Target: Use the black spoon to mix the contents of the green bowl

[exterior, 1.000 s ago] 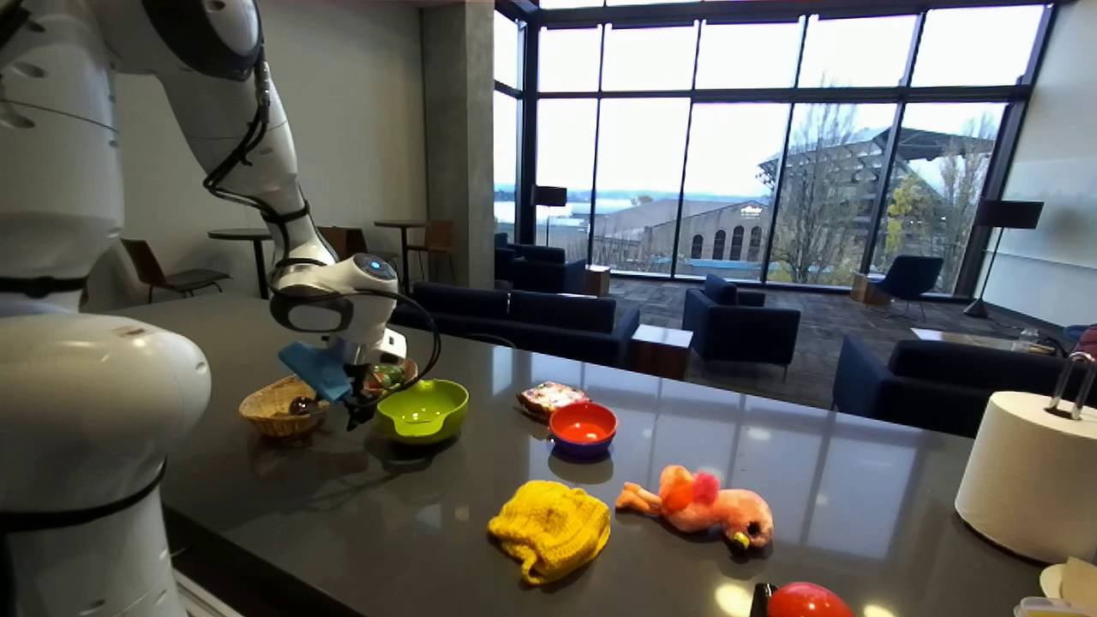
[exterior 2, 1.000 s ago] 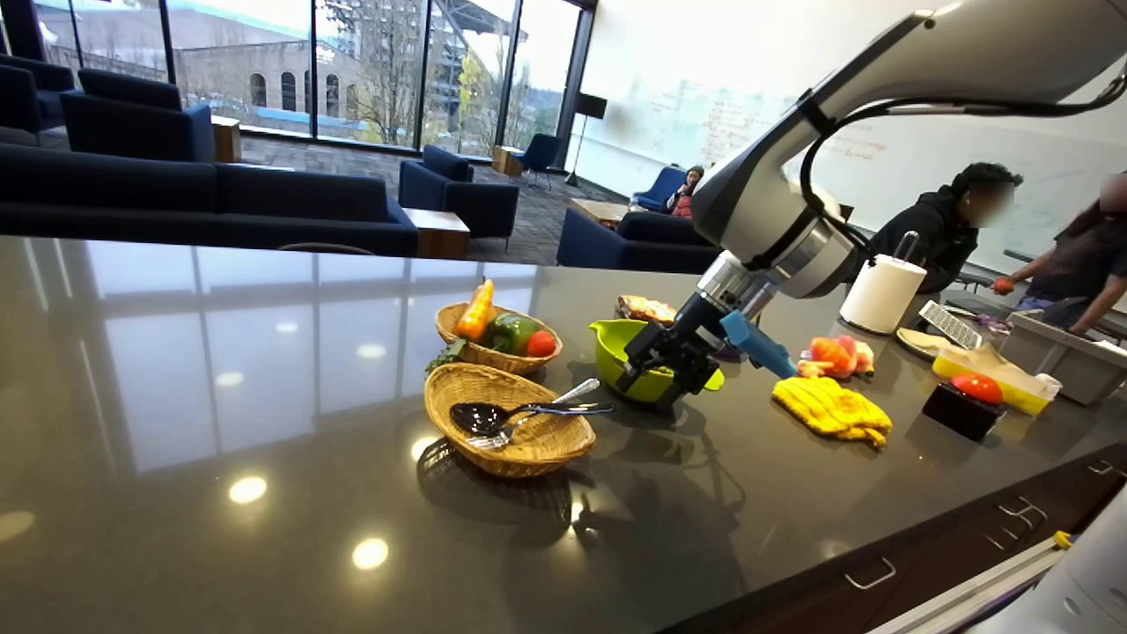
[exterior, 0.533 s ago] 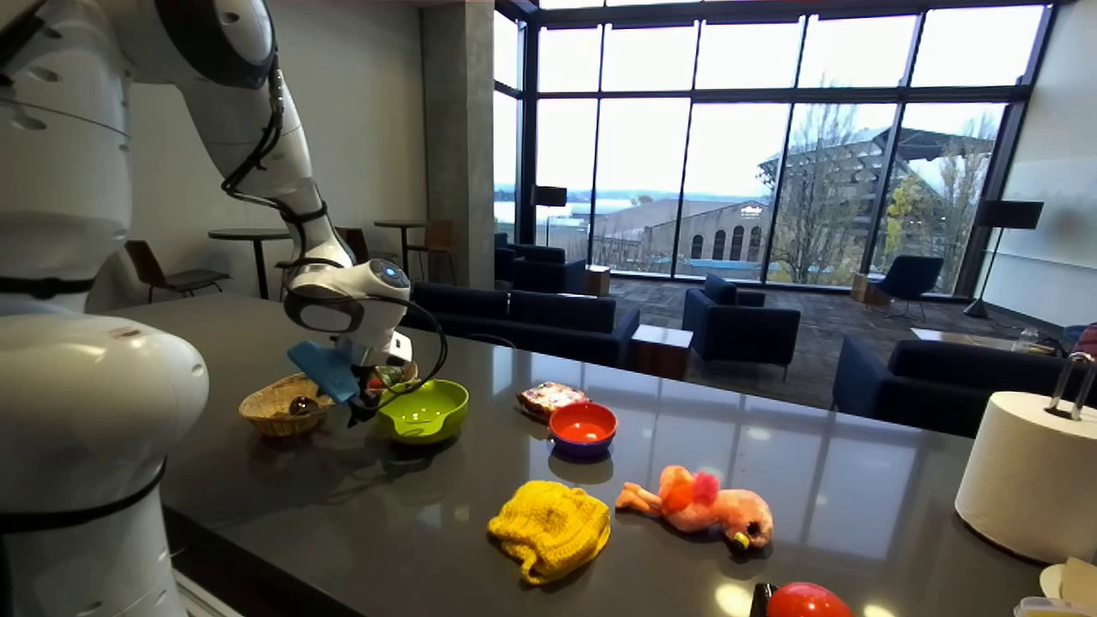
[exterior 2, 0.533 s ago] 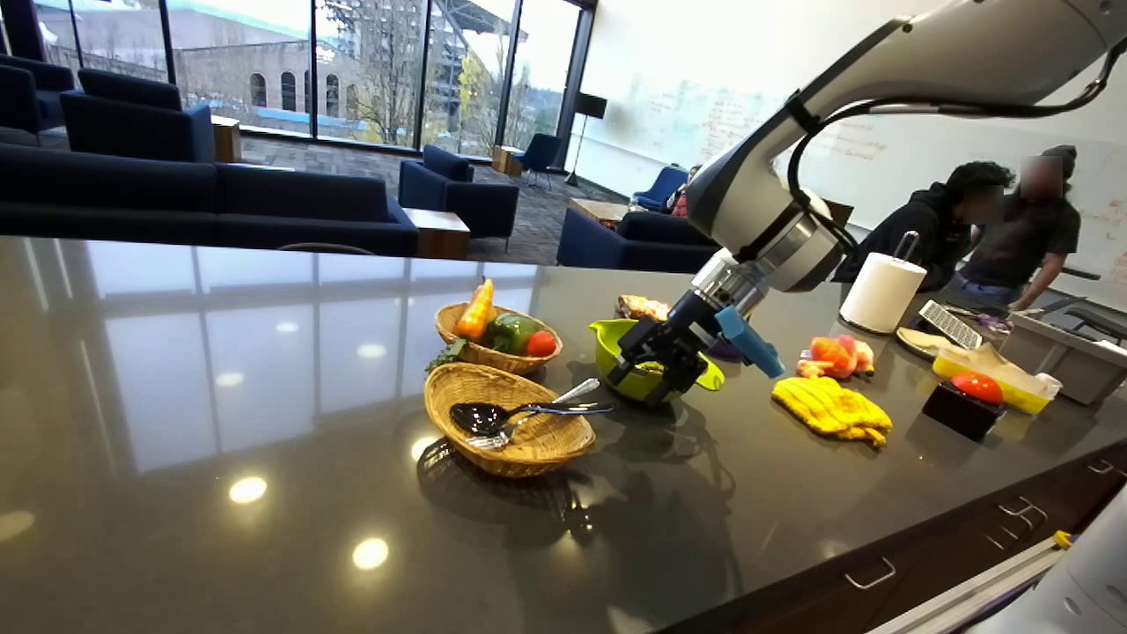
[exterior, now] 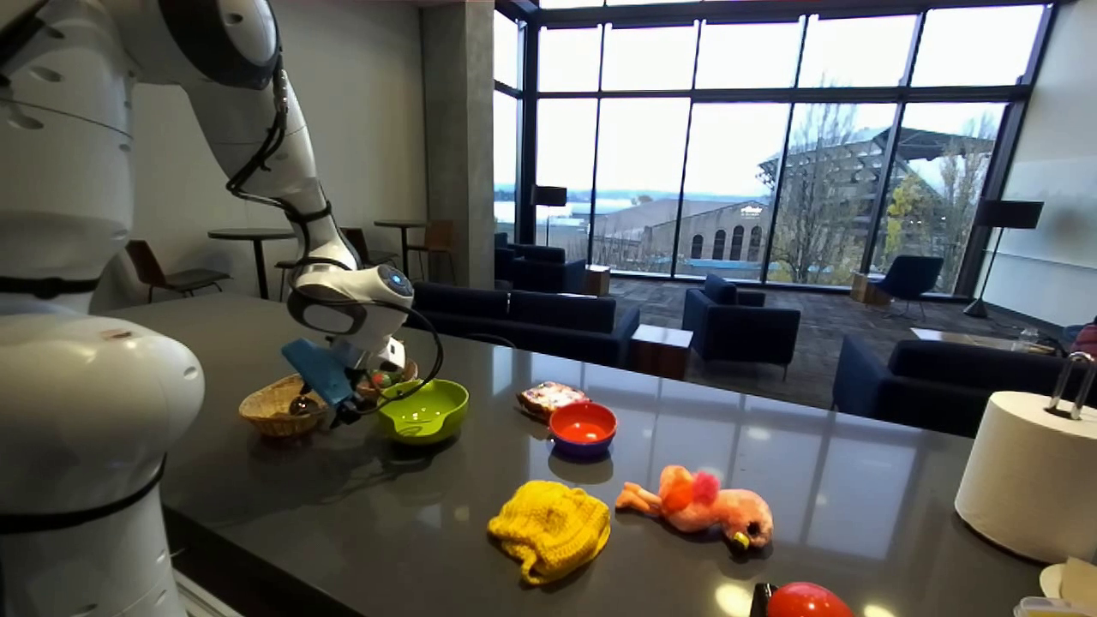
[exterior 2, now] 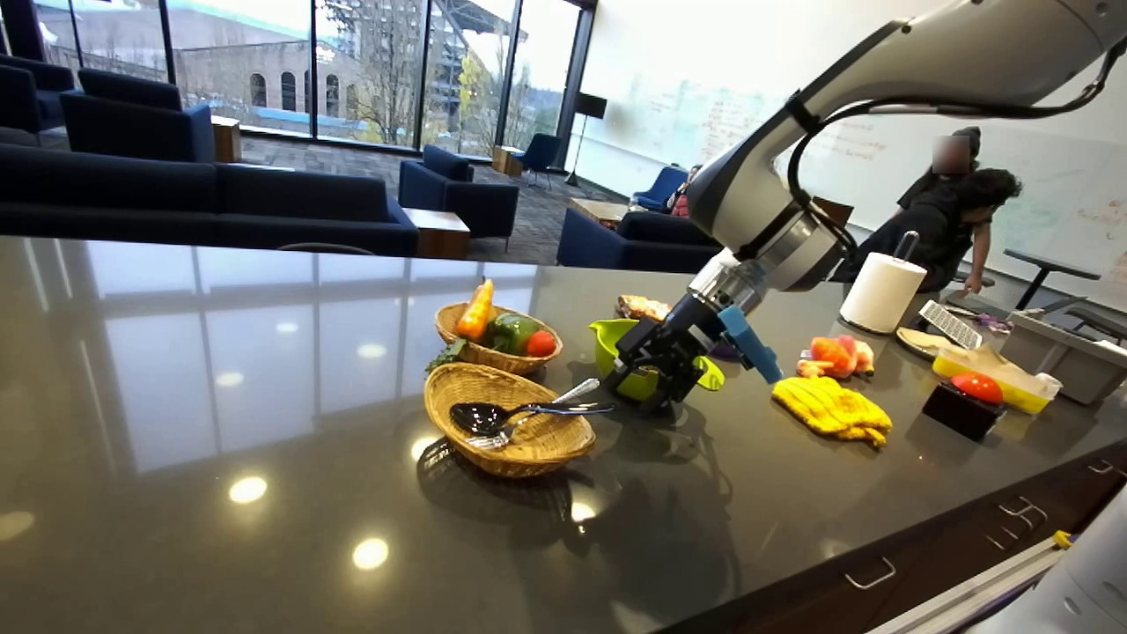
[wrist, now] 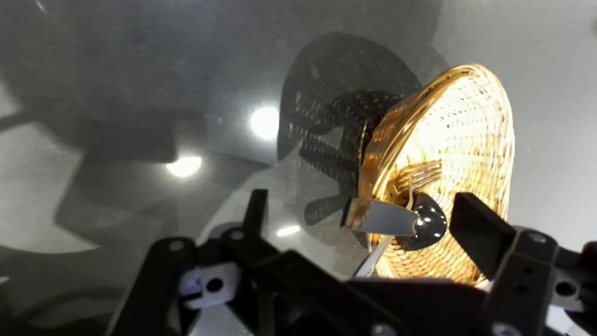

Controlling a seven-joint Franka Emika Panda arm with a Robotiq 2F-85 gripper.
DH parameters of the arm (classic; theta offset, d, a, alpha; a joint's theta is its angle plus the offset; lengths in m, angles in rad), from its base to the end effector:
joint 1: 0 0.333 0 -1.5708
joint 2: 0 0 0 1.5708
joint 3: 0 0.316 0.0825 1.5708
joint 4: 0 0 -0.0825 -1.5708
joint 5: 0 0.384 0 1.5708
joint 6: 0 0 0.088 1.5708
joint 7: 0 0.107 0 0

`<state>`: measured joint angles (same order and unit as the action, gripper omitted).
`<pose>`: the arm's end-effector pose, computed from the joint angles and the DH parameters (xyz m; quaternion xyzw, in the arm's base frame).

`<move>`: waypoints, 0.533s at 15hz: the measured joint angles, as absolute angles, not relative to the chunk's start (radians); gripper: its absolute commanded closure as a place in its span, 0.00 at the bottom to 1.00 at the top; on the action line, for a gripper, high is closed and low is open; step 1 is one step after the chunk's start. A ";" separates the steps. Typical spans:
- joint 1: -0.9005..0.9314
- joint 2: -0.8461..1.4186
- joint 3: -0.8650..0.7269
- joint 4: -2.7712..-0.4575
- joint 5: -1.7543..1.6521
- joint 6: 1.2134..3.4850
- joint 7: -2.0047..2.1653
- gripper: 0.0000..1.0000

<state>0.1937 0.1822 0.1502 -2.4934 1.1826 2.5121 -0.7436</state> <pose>0.4251 0.1469 0.2014 -0.9503 -0.0187 0.0116 0.3105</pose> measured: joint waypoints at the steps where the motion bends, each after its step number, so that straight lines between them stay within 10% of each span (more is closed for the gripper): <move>1: 0.193 0.182 0.153 -2.493 1.183 2.505 -0.746 0.00; 8: 0.192 0.200 0.177 -2.462 1.183 2.488 -0.783 0.00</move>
<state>0.1920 0.2003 0.1769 -2.4618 1.1826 2.4880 -0.7826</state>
